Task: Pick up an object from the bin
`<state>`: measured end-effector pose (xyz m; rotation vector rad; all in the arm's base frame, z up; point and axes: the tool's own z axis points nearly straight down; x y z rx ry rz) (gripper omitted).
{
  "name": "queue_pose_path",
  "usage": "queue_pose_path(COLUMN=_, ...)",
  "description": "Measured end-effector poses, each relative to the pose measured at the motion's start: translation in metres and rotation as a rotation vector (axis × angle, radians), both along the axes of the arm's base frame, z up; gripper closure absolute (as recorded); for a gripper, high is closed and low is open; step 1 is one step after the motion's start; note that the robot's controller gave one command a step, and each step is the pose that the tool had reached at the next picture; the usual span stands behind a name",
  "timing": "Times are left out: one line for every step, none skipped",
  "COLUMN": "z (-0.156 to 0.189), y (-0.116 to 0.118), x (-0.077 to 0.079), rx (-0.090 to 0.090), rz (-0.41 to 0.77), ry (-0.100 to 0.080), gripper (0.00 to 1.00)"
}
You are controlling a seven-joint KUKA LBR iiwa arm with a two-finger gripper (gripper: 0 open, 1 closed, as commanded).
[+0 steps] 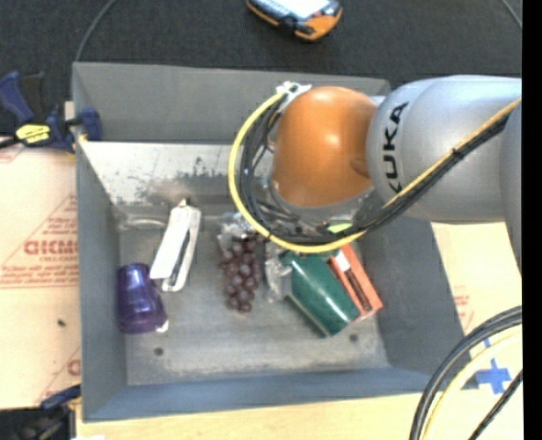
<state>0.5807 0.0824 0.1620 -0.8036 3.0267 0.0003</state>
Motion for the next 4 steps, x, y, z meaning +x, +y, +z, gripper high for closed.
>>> queue_pose_path(z=-0.052, y=0.006, x=0.014, rx=-0.004, rz=0.145, ry=0.009, gripper=0.00)
queue_pose_path(z=-0.090, y=0.000, x=0.027, rx=-0.004, rz=0.404, ry=-0.002, gripper=0.00)
queue_pose_path(z=-0.089, y=-0.008, x=0.039, rx=-0.005, rz=0.484, ry=-0.002, gripper=1.00)
queue_pose_path(z=-0.089, y=-0.008, x=0.039, rx=-0.005, rz=0.483, ry=-0.002, gripper=1.00)
